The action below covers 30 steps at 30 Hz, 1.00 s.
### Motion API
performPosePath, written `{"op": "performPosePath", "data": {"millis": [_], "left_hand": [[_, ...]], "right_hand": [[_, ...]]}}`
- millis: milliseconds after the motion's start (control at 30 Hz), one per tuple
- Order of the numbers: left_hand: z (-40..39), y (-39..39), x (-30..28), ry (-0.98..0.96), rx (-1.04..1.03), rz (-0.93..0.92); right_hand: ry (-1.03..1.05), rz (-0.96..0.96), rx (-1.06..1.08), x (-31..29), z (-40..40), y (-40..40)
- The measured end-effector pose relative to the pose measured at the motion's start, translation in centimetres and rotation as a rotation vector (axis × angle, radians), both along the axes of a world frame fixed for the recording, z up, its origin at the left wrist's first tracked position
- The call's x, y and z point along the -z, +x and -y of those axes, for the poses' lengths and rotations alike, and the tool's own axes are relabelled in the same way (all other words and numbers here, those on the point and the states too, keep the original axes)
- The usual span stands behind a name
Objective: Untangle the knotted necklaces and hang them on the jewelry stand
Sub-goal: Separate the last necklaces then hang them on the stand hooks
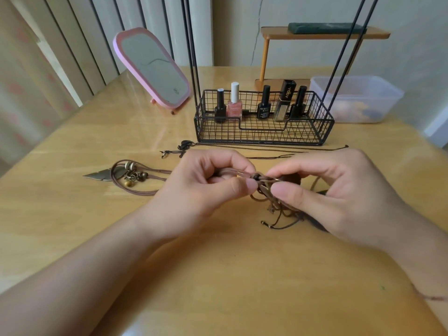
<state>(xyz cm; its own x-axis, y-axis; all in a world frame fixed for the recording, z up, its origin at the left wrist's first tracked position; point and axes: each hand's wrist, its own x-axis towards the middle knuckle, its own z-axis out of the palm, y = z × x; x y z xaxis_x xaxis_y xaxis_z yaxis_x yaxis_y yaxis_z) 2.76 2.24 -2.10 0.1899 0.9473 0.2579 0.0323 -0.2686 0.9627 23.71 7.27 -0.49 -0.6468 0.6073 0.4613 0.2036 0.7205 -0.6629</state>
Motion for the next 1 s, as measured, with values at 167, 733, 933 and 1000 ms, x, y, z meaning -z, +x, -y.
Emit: {"op": "performPosePath", "data": {"millis": [167,733,933,1000], "left_hand": [[-0.20,-0.01,0.10,-0.065,0.031,0.041],[0.39,0.40,-0.10,0.376,-0.150,-0.338],[0.25,0.43,-0.06,0.455,-0.227,-0.392],[0.23,0.52,0.00,0.472,-0.243,-0.393]], "right_hand": [[0.000,0.049,-0.043,0.09,-0.35,-0.03],[-0.122,0.080,-0.057,-0.15,-0.45,0.16],[0.092,0.091,0.000,-0.61,-0.66,0.61],[0.145,0.072,0.013,-0.75,-0.66,0.70]]}}
